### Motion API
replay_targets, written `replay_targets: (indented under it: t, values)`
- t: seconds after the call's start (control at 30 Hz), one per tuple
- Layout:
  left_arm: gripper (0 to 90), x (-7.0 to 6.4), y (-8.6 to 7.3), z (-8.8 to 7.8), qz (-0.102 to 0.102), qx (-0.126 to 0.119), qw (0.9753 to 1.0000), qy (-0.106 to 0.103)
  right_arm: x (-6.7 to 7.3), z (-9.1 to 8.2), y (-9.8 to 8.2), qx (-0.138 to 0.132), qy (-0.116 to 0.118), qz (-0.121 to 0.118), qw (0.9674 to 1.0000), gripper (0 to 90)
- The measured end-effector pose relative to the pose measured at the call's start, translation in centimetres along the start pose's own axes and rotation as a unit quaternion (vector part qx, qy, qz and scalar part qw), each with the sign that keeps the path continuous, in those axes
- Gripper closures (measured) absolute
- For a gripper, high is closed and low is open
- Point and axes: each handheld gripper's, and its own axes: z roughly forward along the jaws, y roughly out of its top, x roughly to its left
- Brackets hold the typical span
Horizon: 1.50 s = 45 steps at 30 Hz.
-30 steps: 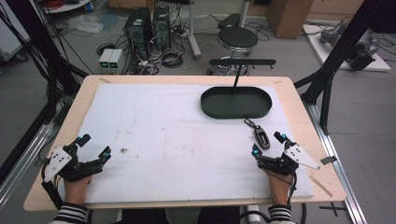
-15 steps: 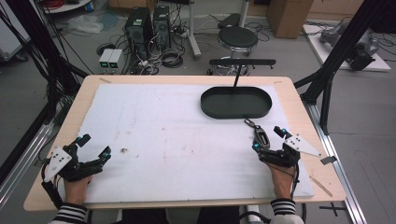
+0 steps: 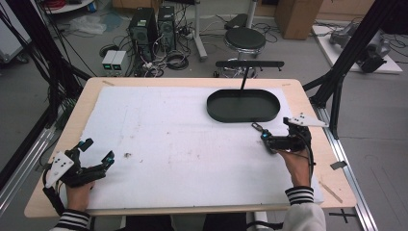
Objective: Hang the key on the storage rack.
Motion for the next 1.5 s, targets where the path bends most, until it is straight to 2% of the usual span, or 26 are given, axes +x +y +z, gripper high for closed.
replay_targets:
  t: [0.03, 0.07, 0.1, 0.27, 0.47, 0.6, 0.73, 0.83, 0.87, 0.9, 0.97, 1.0, 1.03, 1.1, 1.13, 1.17, 1.2, 1.23, 1.27, 1.3, 1.33, 1.37, 1.4, 1.43, 1.47, 1.5]
  values:
    - [9.7, 0.0, 0.0, 0.0, 0.0, 0.0, 1.0, 0.0, 0.0, 0.0, 0.0, 0.0, 0.0, 0.0, 1.0, 0.2]
    - [9.6, 0.0, 0.0, 0.0, 0.0, 0.0, 1.0, 0.0, -0.2, 0.5, 0.5, 0.019, 0.006, 0.006, 0.9998, 0.2]
    - [9.6, 0.0, 0.0, 0.0, 0.0, 0.0, 1.0, 0.0, -0.2, 0.5, 0.5, 0.019, 0.006, 0.006, 0.9998, 0.2]
    - [9.7, 0.0, 0.0, 0.0, -0.001, -0.001, 1.0, 0.0, -0.8, 1.4, 1.3, 0.055, 0.005, 0.019, 0.9983, 0.3]
    - [9.7, 0.0, 0.0, 0.0, -0.001, 0.0, 1.0, 0.0, -1.6, 2.6, 2.0, 0.126, -0.009, 0.014, 0.9919, 0.2]
    - [9.7, 0.0, 0.0, 0.0, -0.002, -0.001, 1.0, 0.0, -1.9, 3.4, 2.5, 0.18, -0.013, 0.001, 0.9836, 0.3]
    - [9.7, 0.0, 0.0, 0.0, -0.002, -0.001, 1.0, 0.0, -2.1, 4.2, 2.8, 0.218, -0.024, -0.009, 0.9756, 0.3]
    - [9.7, 0.0, 0.0, 0.0, -0.001, -0.001, 1.0, 0.0, -2.3, 4.9, 2.7, 0.245, -0.025, 0.004, 0.9691, 0.3]
    - [9.7, 0.0, 0.0, 0.0, -0.001, 0.0, 1.0, 0.0, -2.5, 5.3, 2.6, 0.262, -0.02, 0.006, 0.9649, 0.3]
    - [9.7, 0.0, 0.0, 0.0, -0.002, -0.001, 1.0, 0.0, -2.5, 5.3, 2.6, 0.262, -0.02, 0.006, 0.9649, 0.3]
    - [9.7, 0.0, 0.0, 0.0, -0.003, -0.001, 1.0, 0.001, -2.7, 5.8, 2.1, 0.284, -0.021, 0.002, 0.9587, 0.3]
    - [9.7, 0.0, 0.0, 0.0, -0.003, -0.001, 1.0, 0.0, -2.7, 6.1, 1.9, 0.298, -0.02, 0.0, 0.9544, 0.3]
    - [9.7, 0.0, 0.0, 0.0, -0.002, -0.001, 1.0, 0.0, -2.7, 6.1, 1.9, 0.298, -0.02, 0.0, 0.9544, 0.3]
    - [9.7, 0.0, 0.0, 0.0, -0.002, -0.001, 1.0, 0.0, -2.7, 6.4, 1.8, 0.306, -0.024, 0.0, 0.9516, 0.4]
    - [9.7, 0.0, 0.0, 0.0, -0.003, -0.001, 1.0, 0.0, -2.8, 6.6, 1.7, 0.318, -0.022, 0.002, 0.948, 0.7]
    - [9.7, 0.0, 0.0, 0.0, -0.003, -0.001, 1.0, 0.0, -2.8, 6.6, 1.7, 0.318, -0.022, 0.002, 0.948, 0.7]
    - [9.7, 0.0, 0.0, 0.0, -0.003, -0.001, 1.0, 0.0, -2.8, 6.9, 1.5, 0.331, -0.018, 0.006, 0.9434, 0.8]
    - [9.7, 0.0, 0.0, 0.0, -0.004, -0.001, 1.0, 0.001, -2.8, 6.9, 1.5, 0.331, -0.018, 0.006, 0.9434, 0.8]
    - [9.7, 0.0, 0.0, 0.0, -0.004, -0.001, 1.0, 0.001, -2.8, 7.1, 1.3, 0.347, -0.022, 0.012, 0.9375, 0.8]
    - [9.7, 0.0, 0.0, 0.0, -0.003, -0.001, 1.0, 0.001, -2.8, 7.1, 1.3, 0.347, -0.022, 0.012, 0.9375, 0.8]
    - [9.7, 0.0, 0.0, 0.0, -0.003, -0.001, 1.0, 0.001, -2.8, 7.4, 1.1, 0.359, -0.02, 0.014, 0.9331, 0.8]
    - [9.7, 0.0, 0.0, 0.0, -0.003, -0.001, 1.0, 0.001, -2.8, 7.4, 1.1, 0.359, -0.02, 0.014, 0.9331, 0.8]
    - [9.7, 0.0, 0.0, 0.0, -0.003, -0.001, 1.0, 0.001, -2.9, 7.5, 0.9, 0.364, -0.021, 0.016, 0.931, 0.8]
    - [9.7, 0.0, 0.0, 0.0, -0.003, -0.001, 1.0, 0.001, -2.9, 7.5, 0.9, 0.364, -0.021, 0.016, 0.931, 0.8]
    - [9.7, 0.0, 0.0, 0.0, -0.002, -0.001, 1.0, 0.0, -2.9, 7.6, 0.9, 0.37, -0.022, 0.016, 0.9285, 0.8]
    - [9.7, 0.0, 0.0, 0.0, -0.003, -0.001, 1.0, 0.001, -2.9, 7.7, 0.9, 0.373, -0.023, 0.014, 0.9275, 0.8]
